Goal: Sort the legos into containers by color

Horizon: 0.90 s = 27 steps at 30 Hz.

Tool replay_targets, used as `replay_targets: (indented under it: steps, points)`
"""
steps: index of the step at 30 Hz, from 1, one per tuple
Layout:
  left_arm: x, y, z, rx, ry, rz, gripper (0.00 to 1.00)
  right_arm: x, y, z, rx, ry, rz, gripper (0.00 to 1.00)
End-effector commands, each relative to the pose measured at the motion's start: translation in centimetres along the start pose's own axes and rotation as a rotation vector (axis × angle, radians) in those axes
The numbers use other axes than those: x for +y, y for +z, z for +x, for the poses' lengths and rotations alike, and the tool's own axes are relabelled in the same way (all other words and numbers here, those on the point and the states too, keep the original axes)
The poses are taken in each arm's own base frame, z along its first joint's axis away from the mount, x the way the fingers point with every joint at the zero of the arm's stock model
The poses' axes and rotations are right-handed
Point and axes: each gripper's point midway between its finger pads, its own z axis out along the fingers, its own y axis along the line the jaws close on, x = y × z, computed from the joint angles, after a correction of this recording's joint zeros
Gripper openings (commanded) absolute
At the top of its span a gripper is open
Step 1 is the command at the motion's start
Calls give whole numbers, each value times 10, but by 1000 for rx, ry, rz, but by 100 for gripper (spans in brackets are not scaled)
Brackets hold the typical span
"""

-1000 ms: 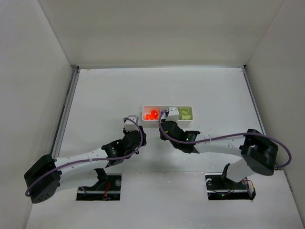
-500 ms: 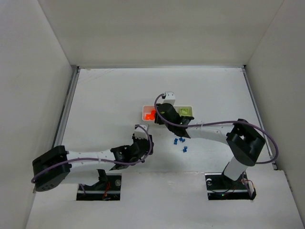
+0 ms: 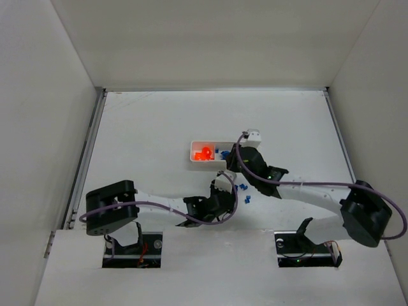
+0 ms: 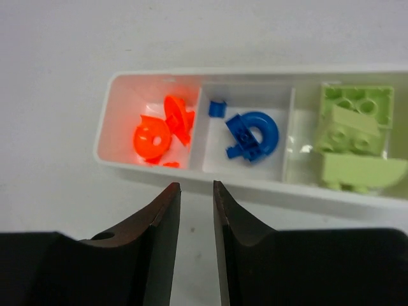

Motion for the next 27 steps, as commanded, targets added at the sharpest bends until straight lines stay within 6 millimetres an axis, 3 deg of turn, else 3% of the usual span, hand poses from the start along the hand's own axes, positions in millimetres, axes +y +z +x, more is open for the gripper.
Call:
replay_targets:
  steps: [1,7,12,21,27]
  points:
    - [-22,10,-16,-45,37,14,41,-27,-20,2,-43,88,37,33]
    - [-17,35,-7,-1,83,-60,41,-76,-56,21,-43,181,126,38]
    - [-5,45,-6,10,96,-138,39,-97,-71,29,-36,203,195,48]
    - [-2,58,0,31,122,-167,32,-108,-70,54,22,216,222,44]
    - [6,55,2,37,129,-175,18,-103,-61,73,102,169,239,49]
